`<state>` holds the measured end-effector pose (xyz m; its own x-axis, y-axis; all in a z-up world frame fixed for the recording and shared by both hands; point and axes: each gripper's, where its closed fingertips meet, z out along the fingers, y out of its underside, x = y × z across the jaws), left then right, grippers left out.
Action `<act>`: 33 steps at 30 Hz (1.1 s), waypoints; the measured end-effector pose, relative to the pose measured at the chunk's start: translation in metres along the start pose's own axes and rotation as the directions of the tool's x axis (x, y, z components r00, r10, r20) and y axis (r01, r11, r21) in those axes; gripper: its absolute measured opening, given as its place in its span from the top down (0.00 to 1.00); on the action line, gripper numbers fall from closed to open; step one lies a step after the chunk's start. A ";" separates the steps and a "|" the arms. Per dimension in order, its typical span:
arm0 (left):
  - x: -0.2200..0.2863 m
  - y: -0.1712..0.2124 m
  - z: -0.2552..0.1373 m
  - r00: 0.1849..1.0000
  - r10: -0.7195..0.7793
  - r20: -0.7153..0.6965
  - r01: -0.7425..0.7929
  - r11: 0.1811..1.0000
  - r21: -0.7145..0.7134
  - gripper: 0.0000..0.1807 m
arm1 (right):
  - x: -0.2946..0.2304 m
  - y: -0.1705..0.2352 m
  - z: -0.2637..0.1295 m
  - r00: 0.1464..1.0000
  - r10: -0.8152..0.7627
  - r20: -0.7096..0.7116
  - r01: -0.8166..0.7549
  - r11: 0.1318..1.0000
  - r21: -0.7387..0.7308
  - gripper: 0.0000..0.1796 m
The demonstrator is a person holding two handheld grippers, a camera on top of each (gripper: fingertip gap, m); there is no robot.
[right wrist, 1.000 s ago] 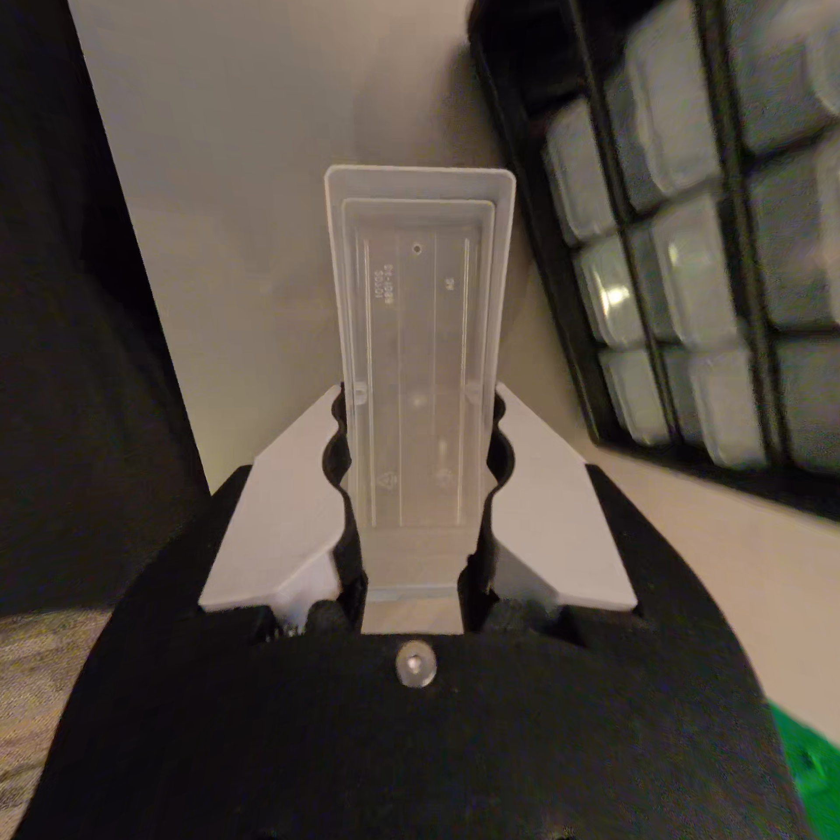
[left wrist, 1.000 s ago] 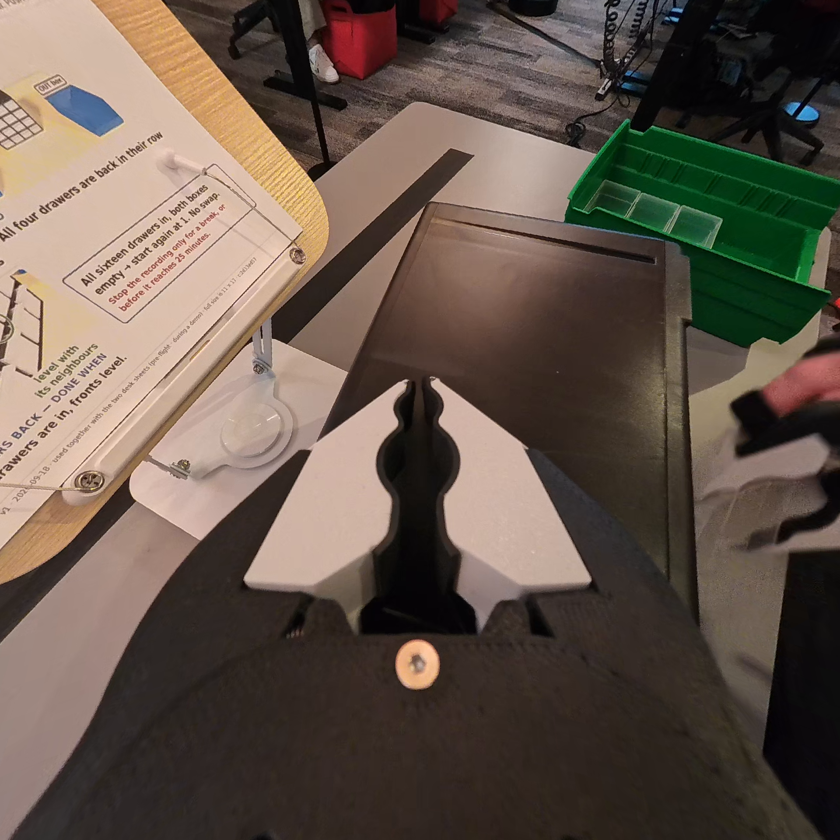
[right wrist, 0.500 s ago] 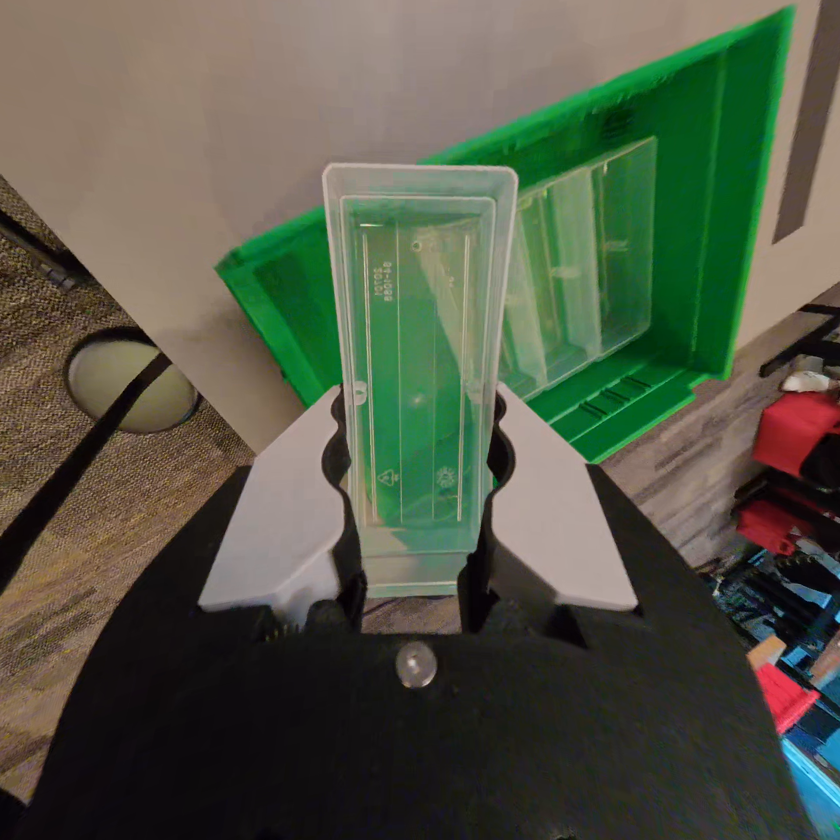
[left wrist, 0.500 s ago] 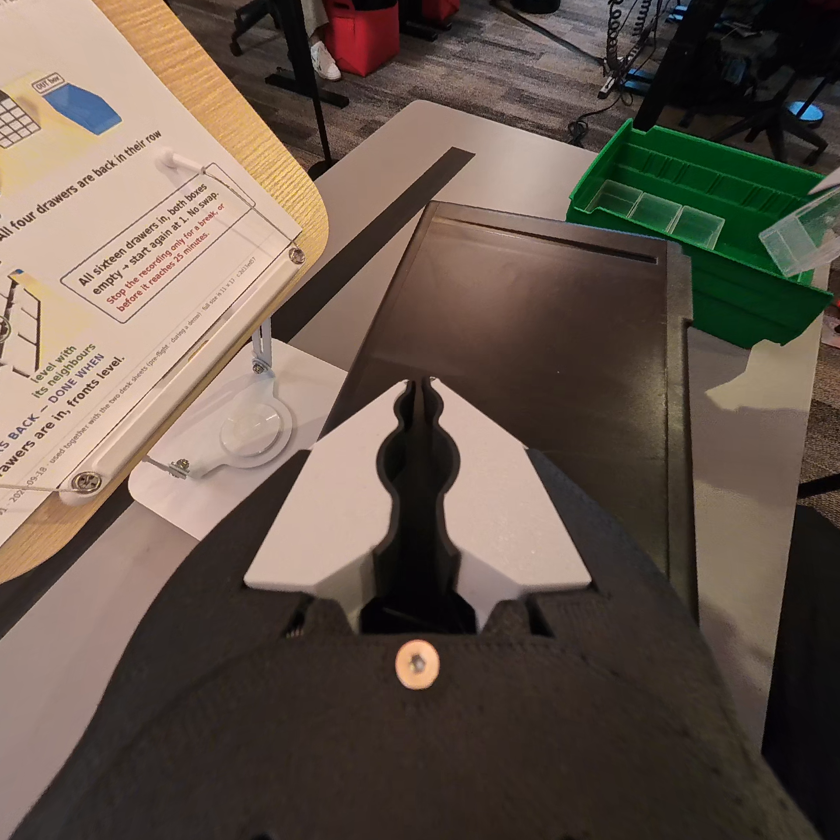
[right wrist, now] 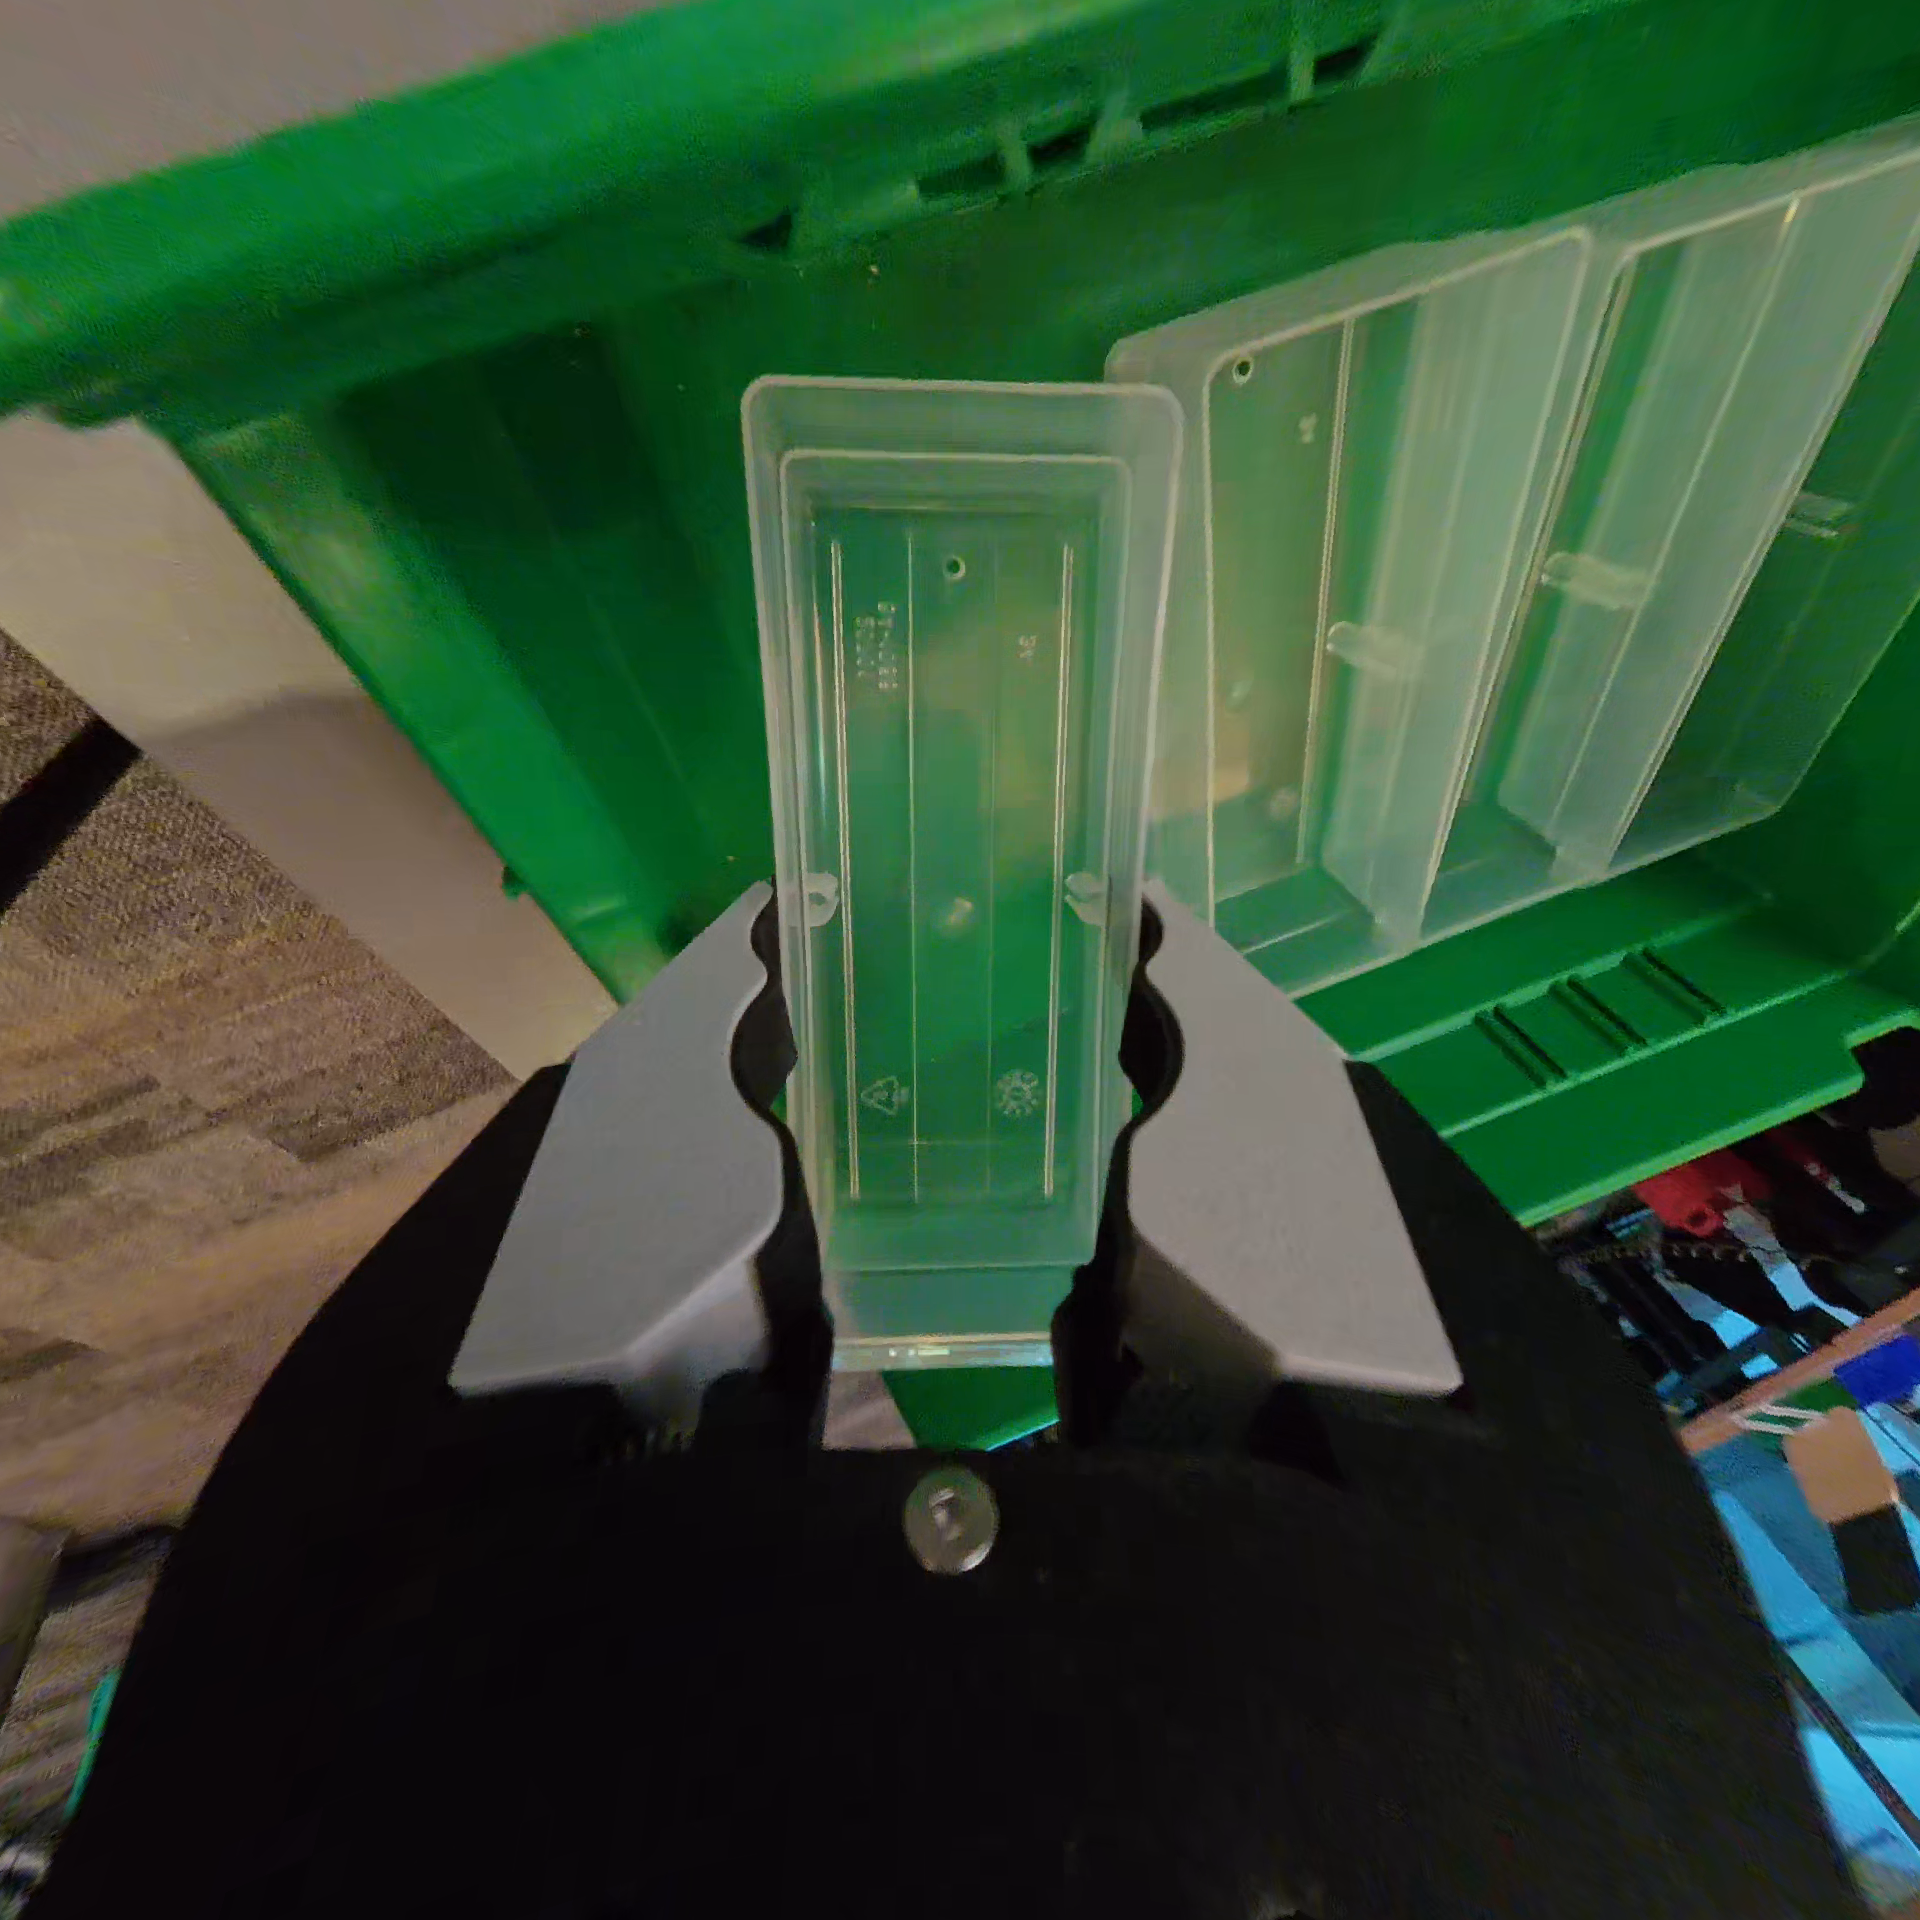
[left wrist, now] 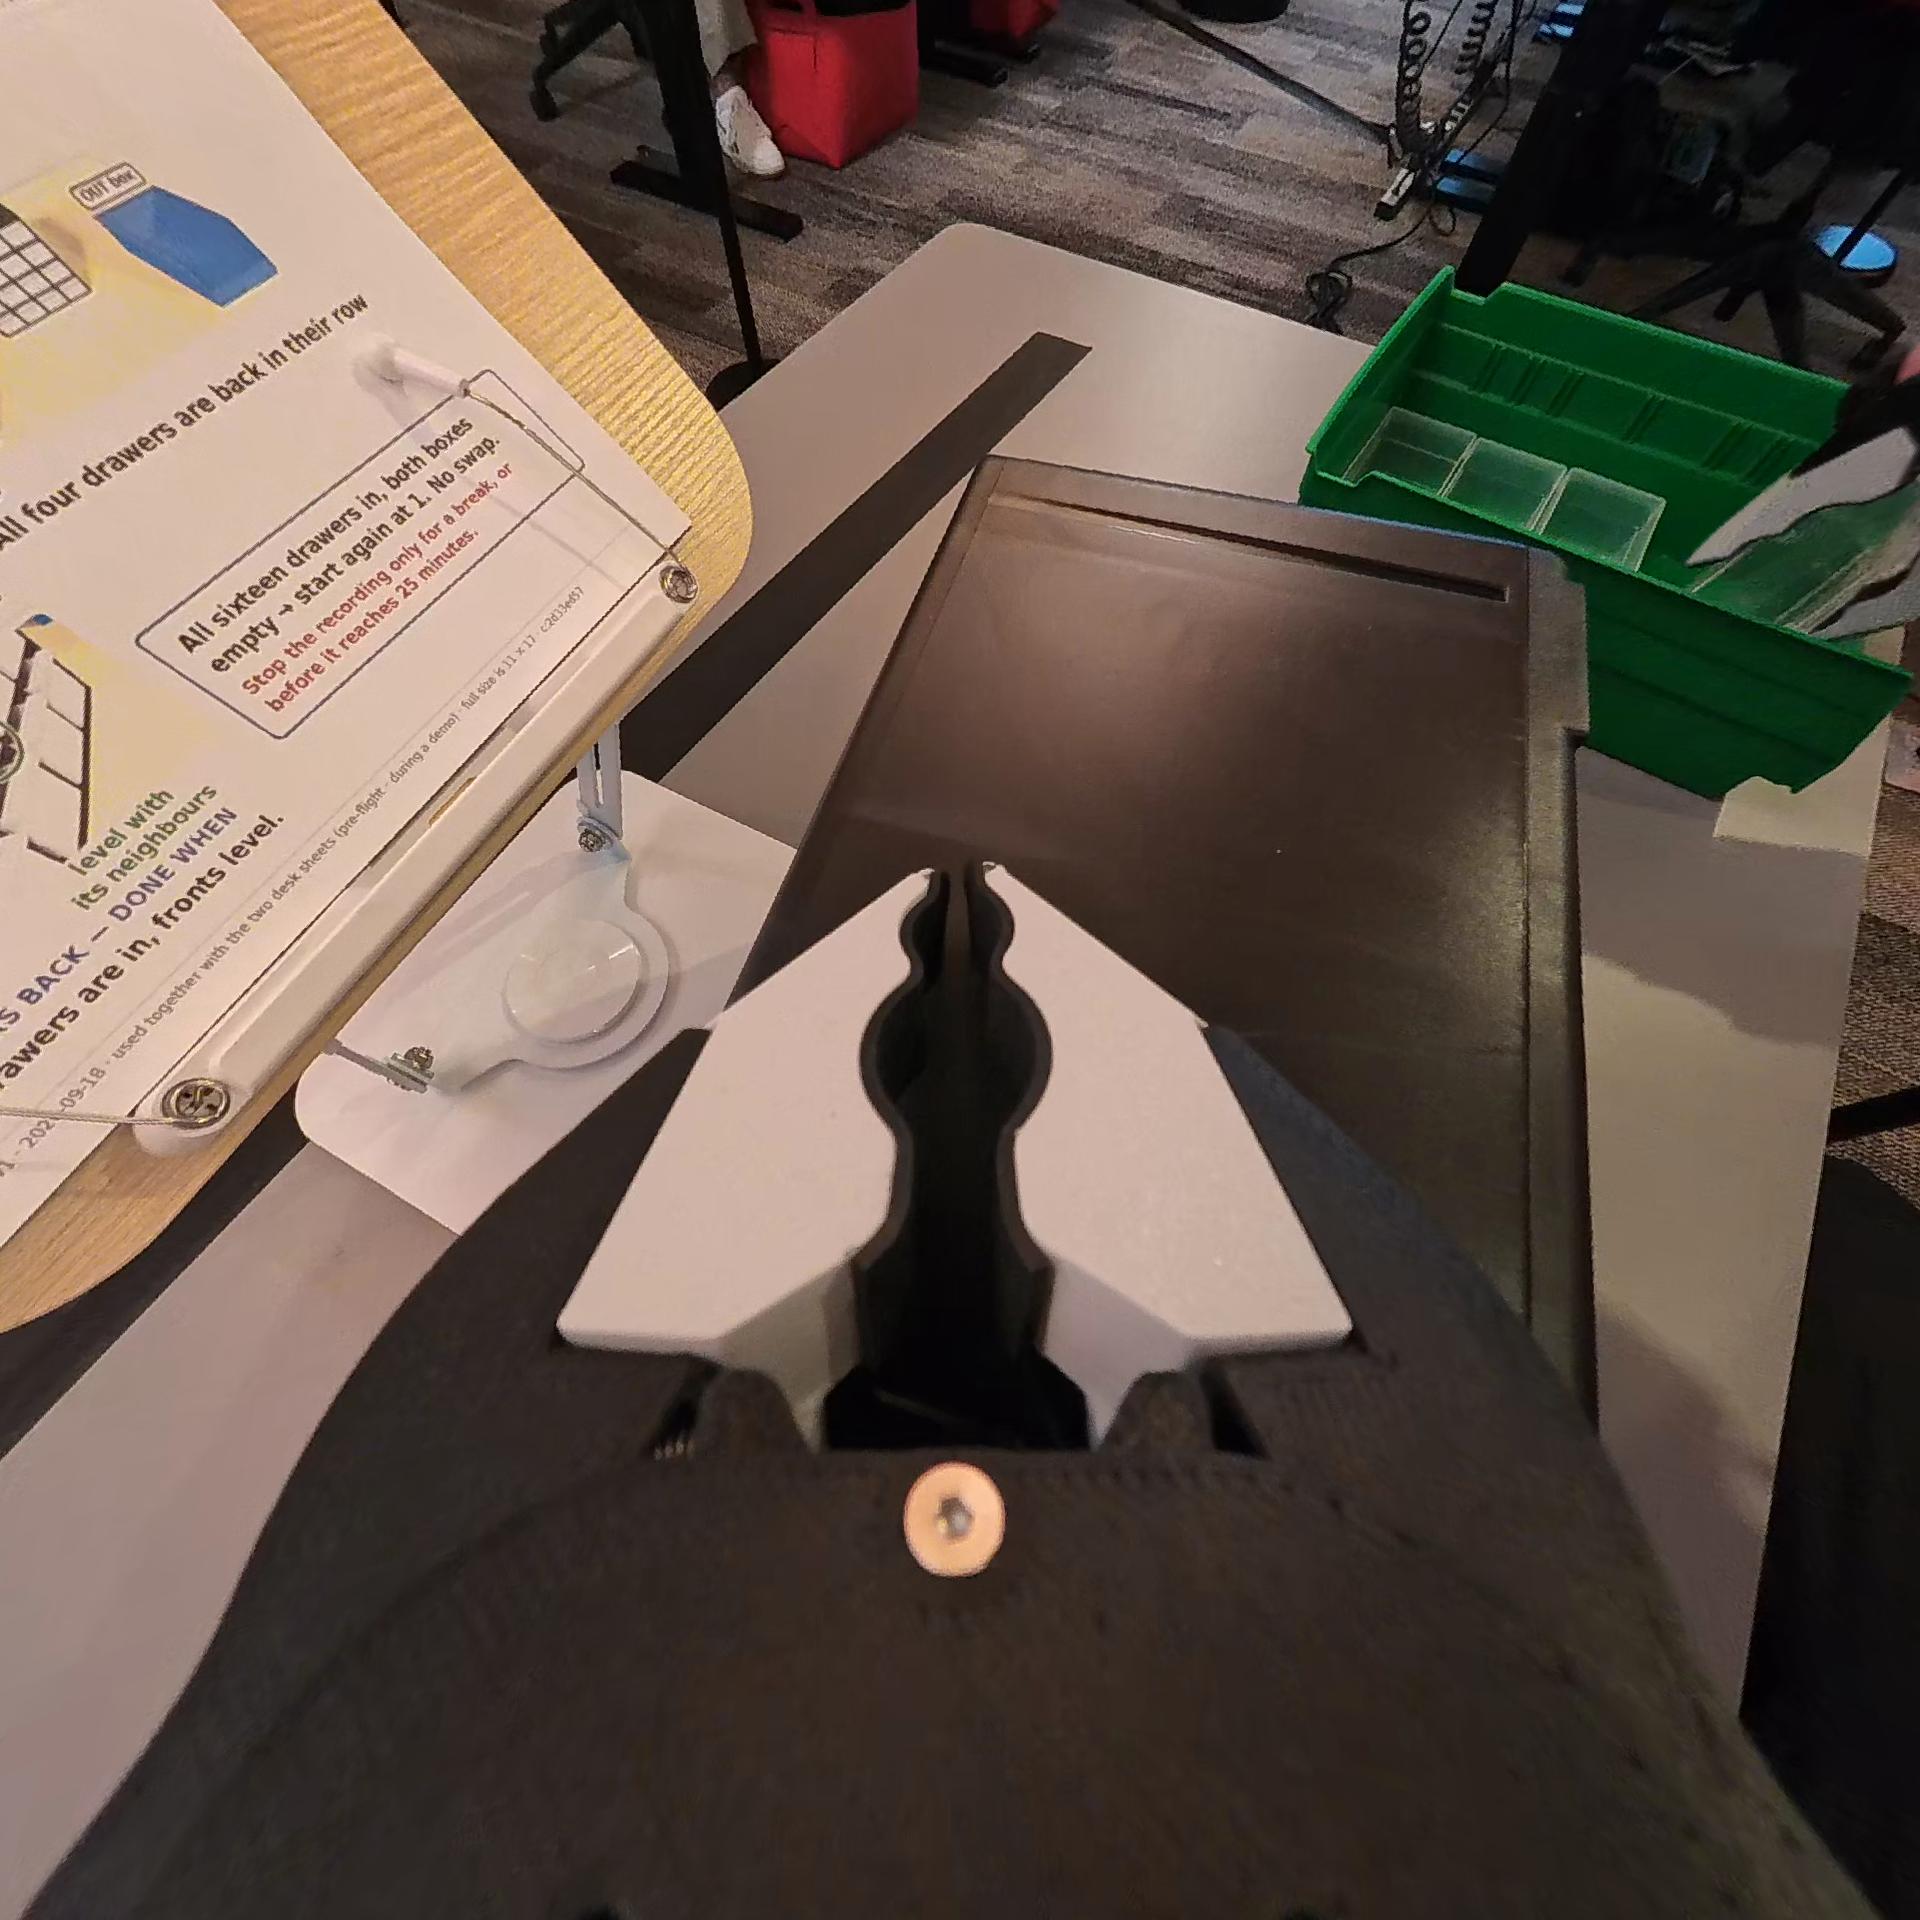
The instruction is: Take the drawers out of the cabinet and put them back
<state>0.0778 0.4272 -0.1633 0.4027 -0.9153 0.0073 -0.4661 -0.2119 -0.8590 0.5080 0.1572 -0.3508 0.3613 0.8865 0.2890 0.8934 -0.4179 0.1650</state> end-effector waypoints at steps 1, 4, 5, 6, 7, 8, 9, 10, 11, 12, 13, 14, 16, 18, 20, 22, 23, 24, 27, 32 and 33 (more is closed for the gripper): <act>0.000 0.000 0.000 1.000 0.000 0.000 0.000 1.000 0.000 0.98 | 0.002 -0.001 0.003 1.000 -0.006 0.002 0.006 1.000 -0.019 0.65; 0.000 0.000 0.000 1.000 0.001 -0.001 -0.001 1.000 0.002 0.98 | 0.014 -0.002 0.010 0.999 0.023 -0.032 -0.025 0.998 -0.058 0.59; 0.000 0.000 0.000 1.000 0.001 -0.001 -0.001 1.000 0.003 0.98 | 0.019 -0.001 0.009 0.997 0.055 -0.047 -0.057 0.997 -0.059 0.57; 0.000 0.000 0.000 1.000 0.002 -0.002 -0.002 1.000 0.003 0.98 | 0.024 0.000 0.008 0.993 0.097 -0.061 -0.100 0.994 -0.049 0.56; 0.000 0.000 0.000 1.000 0.002 -0.002 -0.002 1.000 0.004 0.98 | 0.030 0.003 0.004 0.987 0.135 -0.087 -0.138 0.990 -0.040 0.55; 0.000 0.000 0.000 1.000 0.002 -0.002 -0.002 1.000 0.004 0.98 | 0.035 0.006 0.000 0.978 0.169 -0.119 -0.173 0.984 -0.027 0.54; 0.000 0.000 0.000 1.000 0.003 -0.002 -0.003 1.000 0.004 0.98 | 0.038 0.009 -0.005 0.968 0.208 -0.142 -0.212 0.977 -0.010 0.53; 0.000 0.000 0.000 1.000 0.003 -0.002 -0.003 1.000 0.005 0.98 | 0.039 0.010 -0.010 0.956 0.249 -0.155 -0.249 0.968 0.018 0.54; 0.000 0.000 0.000 1.000 0.004 -0.003 -0.004 1.000 0.004 0.98 | 0.039 0.008 -0.017 0.944 0.284 -0.165 -0.277 0.959 0.067 0.55; 0.000 0.000 0.000 1.000 0.004 -0.003 -0.004 1.000 0.004 0.98 | 0.039 0.006 -0.025 0.930 0.325 -0.171 -0.305 0.943 0.132 0.57; 0.000 0.000 0.000 1.000 0.002 -0.002 -0.002 1.000 0.005 0.98 | 0.040 0.005 -0.033 0.911 0.373 -0.175 -0.341 0.921 0.190 0.56; 0.000 0.000 0.000 1.000 0.003 -0.002 -0.003 1.000 0.004 0.98 | 0.040 0.007 -0.041 0.892 0.416 -0.178 -0.373 0.899 0.229 0.56; 0.001 0.000 0.000 1.000 0.000 -0.011 0.000 1.000 0.003 0.96 | 0.039 0.018 -0.052 0.856 0.480 -0.193 -0.422 0.863 0.277 0.55; 0.001 0.001 -0.001 1.000 0.003 -0.010 -0.003 1.000 0.003 0.93 | 0.043 0.034 -0.062 0.791 0.576 -0.206 -0.498 0.802 0.331 0.55; 0.001 0.002 -0.004 1.000 -0.001 0.001 0.001 1.000 0.008 0.88 | 0.048 0.052 -0.068 0.717 0.670 -0.193 -0.569 0.722 0.394 0.54; 0.000 0.005 -0.009 1.000 -0.009 0.018 0.009 1.000 0.006 0.83 | 0.049 0.070 -0.069 0.649 0.743 -0.164 -0.632 0.646 0.428 0.54; 0.000 0.008 -0.013 1.000 -0.012 0.024 0.012 1.000 -0.004 0.82 | 0.049 0.078 -0.068 0.618 0.771 -0.151 -0.657 0.613 0.440 0.54; -0.002 0.010 -0.019 0.999 -0.009 0.041 0.009 1.000 -0.002 0.81 | 0.050 0.085 -0.067 0.586 0.799 -0.130 -0.679 0.573 0.458 0.55; -0.012 0.010 -0.050 0.992 0.004 0.127 -0.012 0.998 0.062 0.83 | 0.050 0.095 -0.059 0.498 0.867 -0.011 -0.743 0.433 0.511 0.56; -0.038 0.037 -0.113 0.969 -0.049 0.243 0.033 0.997 0.068 0.73 | 0.048 0.107 -0.031 0.396 0.912 0.109 -0.823 0.299 0.483 0.69; -0.045 0.049 -0.126 0.960 -0.063 0.272 0.052 0.997 0.048 0.72 | 0.048 0.104 -0.025 0.389 0.911 0.136 -0.833 0.285 0.474 0.70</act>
<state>-0.0619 0.4150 -0.1413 0.6306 -0.7722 -0.0778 -0.4058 -0.2426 -0.8812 0.6119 0.1508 -0.2962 0.9908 -0.0090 0.1347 0.0803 -0.7632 -0.6412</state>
